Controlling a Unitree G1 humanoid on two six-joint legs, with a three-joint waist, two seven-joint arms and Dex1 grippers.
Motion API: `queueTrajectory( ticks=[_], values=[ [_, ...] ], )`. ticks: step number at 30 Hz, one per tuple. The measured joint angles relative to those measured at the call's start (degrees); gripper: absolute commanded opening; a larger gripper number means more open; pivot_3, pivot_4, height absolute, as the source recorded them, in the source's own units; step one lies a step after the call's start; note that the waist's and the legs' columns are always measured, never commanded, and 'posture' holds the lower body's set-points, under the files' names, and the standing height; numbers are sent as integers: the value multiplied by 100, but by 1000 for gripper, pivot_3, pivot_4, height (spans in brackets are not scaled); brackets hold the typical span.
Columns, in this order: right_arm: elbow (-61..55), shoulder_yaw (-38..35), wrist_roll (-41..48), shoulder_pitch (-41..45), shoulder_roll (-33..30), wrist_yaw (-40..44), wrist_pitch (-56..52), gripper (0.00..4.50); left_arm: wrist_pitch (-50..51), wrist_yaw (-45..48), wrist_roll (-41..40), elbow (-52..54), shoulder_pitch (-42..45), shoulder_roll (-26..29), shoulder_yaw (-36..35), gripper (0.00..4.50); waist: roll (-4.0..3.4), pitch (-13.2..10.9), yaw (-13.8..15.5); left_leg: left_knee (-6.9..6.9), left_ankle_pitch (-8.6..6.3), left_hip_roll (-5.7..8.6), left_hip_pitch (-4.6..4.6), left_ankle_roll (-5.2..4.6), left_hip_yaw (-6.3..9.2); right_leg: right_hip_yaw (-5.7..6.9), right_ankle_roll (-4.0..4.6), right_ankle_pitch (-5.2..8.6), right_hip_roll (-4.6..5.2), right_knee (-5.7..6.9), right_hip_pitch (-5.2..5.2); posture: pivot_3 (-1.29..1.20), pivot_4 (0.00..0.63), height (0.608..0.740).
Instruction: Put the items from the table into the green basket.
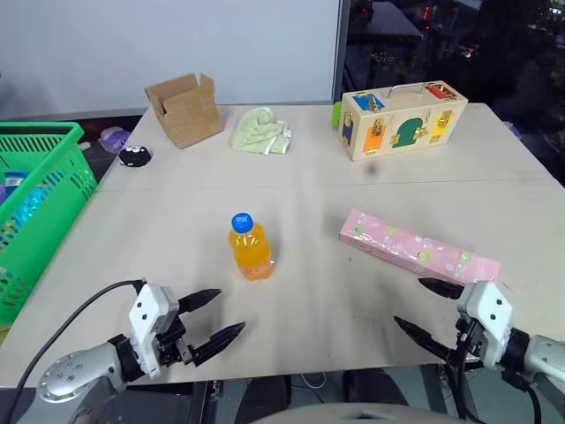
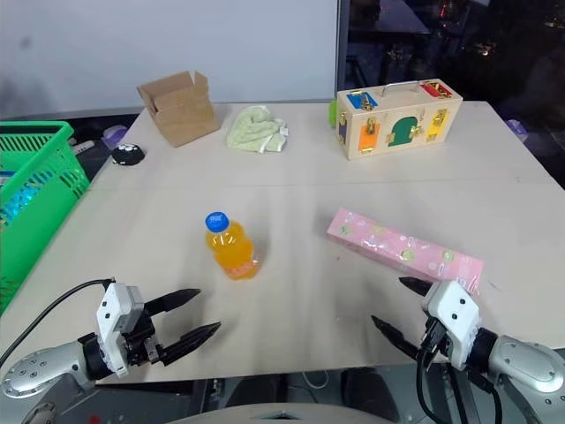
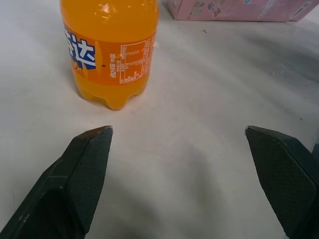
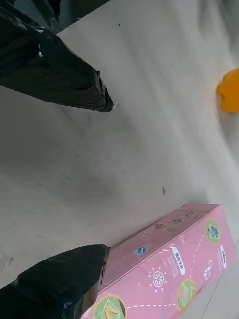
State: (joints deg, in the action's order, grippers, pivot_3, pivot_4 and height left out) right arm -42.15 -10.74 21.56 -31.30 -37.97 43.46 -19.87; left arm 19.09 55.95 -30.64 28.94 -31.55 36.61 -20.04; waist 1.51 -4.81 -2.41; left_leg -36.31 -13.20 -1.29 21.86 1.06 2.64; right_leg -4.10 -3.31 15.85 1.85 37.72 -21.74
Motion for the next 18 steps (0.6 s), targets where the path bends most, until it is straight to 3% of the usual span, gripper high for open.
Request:
queueTrajectory(
  ticks=[1,10,18],
  values=[
    [0,0,0,0,0,0,0,4500,0,0,0,0,0,0,0,4457,0,0,0,0,0,0,0,0,0,0,0,0,0,0,0,-41,0,740],
    [-206,163,583,972,216,252,324,4500,-77,-693,-159,87,620,-444,-58,4457,1,136,-1,-4,1,-2,-3,-1,-1,-1,-2,-2,-16,11,4,-25,0,740],
    [-288,413,795,1244,-109,630,350,4500,-477,-777,221,-144,764,-476,60,4457,12,163,19,-5,1,1,-5,-1,-2,-1,-2,-2,-15,10,6,-20,0,740]
  ],
)
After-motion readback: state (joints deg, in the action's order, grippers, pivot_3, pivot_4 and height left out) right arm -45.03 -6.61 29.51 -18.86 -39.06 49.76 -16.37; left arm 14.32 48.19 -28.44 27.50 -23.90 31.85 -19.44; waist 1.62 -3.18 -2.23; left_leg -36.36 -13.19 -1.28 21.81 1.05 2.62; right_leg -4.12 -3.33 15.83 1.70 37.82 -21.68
